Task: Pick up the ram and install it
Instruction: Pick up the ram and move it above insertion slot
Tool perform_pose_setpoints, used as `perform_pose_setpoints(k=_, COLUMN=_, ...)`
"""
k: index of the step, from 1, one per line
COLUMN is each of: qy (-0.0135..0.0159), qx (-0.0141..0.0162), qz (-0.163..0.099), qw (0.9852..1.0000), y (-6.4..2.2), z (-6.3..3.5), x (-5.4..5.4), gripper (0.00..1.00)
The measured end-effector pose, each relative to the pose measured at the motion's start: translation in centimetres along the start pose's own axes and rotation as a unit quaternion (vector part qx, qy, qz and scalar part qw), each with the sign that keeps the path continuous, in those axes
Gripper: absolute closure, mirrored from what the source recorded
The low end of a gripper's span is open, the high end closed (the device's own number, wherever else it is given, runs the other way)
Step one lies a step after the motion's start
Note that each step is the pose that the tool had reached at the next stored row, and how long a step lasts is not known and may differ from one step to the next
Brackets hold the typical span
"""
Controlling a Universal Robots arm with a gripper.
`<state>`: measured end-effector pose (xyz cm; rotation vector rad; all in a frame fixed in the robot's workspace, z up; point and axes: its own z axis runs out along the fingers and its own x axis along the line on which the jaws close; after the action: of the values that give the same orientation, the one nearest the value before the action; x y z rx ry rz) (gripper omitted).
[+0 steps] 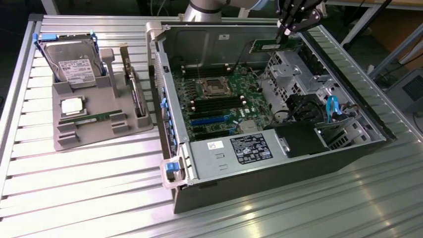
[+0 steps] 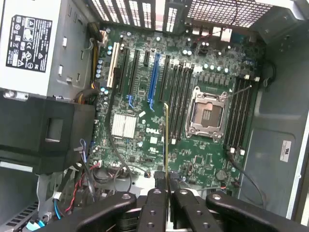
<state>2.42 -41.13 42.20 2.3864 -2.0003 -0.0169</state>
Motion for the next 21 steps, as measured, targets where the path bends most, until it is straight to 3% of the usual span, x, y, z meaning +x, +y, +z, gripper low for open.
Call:
perform_pose_setpoints(k=9, qy=0.0001, qx=0.0000, qz=0.000, qw=1.0000, y=-0.01, z=-0.01, x=-0.01, gripper=0.87)
perform_pose_setpoints(k=12, qy=0.0000, qx=0.0000, qz=0.000, qw=1.0000, y=-0.16, z=-0.01, x=-0.87, gripper=0.87)
perform_pose_setpoints(k=21, qy=0.0001, qx=0.0000, qz=0.000, qw=1.0000, y=-0.17, z=-0.01, x=-0.94, gripper=0.87)
